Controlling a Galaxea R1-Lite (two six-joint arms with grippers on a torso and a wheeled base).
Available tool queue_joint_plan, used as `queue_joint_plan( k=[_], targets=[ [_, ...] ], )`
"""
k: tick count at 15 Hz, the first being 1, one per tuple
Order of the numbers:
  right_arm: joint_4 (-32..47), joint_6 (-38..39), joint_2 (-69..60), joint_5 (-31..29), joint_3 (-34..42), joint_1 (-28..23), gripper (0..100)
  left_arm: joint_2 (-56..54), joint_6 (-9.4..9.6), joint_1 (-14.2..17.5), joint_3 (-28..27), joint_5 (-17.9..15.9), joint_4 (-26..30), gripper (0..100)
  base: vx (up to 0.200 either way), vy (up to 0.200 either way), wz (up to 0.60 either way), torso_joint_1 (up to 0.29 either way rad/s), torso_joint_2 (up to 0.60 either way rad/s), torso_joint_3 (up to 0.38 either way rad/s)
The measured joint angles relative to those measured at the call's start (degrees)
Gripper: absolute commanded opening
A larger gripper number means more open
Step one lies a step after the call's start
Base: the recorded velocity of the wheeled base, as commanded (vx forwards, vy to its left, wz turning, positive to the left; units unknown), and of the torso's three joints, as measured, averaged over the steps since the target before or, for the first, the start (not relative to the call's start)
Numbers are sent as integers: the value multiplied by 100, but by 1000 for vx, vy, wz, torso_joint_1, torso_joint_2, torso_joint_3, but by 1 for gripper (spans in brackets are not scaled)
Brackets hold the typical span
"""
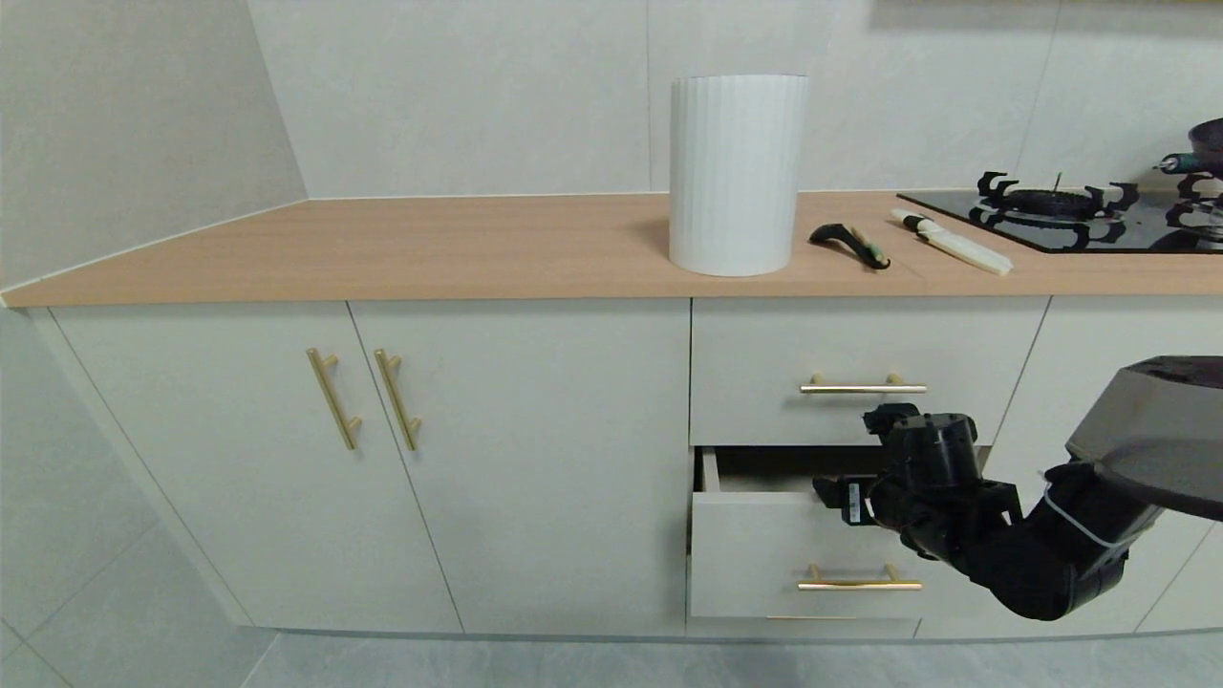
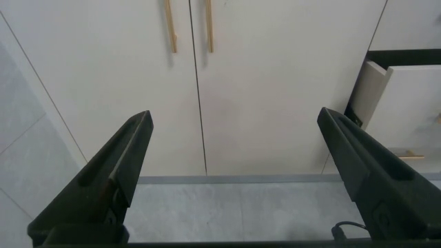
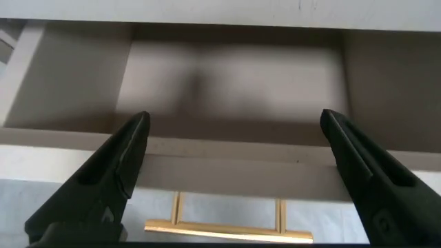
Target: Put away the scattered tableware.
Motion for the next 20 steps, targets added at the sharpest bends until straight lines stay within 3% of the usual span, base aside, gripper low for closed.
queue_joint_plan(
  k=[4,11,20],
  targets=[
    [402,22,-115,29,40,5,100,0,0,1,0,0,0,100,0,0,0,0,0,0],
    [3121,-150,-1314,424,43,66,100,0,0,0,0,0,0,100,0,0,0,0,0,0],
    [4968,-798,-1976,429,22,422,100,0,2,1,0,0,0,100,0,0,0,0,0,0]
  ],
)
